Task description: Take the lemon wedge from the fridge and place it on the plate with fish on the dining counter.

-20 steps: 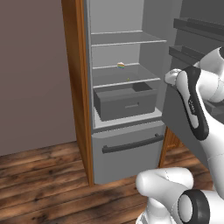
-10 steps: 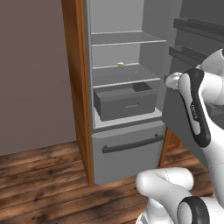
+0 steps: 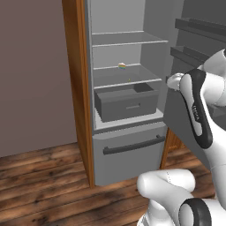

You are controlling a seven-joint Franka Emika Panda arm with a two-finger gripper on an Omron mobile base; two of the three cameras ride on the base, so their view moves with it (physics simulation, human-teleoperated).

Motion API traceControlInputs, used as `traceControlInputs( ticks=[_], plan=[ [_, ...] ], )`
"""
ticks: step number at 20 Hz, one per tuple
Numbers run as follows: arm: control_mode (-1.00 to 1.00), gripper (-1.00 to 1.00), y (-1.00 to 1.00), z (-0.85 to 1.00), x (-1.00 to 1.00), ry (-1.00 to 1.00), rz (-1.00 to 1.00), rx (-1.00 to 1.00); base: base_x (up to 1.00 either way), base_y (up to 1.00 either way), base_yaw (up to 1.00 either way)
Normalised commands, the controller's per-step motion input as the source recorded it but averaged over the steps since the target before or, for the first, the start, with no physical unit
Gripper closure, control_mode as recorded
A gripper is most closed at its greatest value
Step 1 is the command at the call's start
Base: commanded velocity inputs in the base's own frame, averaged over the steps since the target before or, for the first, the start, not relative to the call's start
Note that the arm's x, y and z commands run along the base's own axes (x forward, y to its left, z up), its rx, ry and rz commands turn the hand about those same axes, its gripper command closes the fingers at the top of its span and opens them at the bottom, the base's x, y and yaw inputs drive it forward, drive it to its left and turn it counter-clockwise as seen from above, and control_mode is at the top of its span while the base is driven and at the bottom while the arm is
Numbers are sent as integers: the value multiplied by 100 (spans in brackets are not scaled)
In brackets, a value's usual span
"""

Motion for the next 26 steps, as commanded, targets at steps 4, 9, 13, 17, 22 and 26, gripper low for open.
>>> traceControlInputs(
  ticks=[4, 9, 13, 17, 22, 26],
  plan=[
    [-100, -100, -29, -1, 0, 0, 0, 0, 0, 0, 0],
    [100, -100, 0, 0, 0, 0, 0, 0, 8, -19, 0],
    [100, -100, 0, 0, 0, 0, 0, 0, 31, 0, 0],
    [100, -100, 0, 0, 0, 0, 0, 0, 53, 16, -5],
    [100, -100, 0, 0, 0, 0, 0, 0, 76, 10, -6],
    [100, -100, 0, 0, 0, 0, 0, 0, 73, 3, -5]
  ],
)
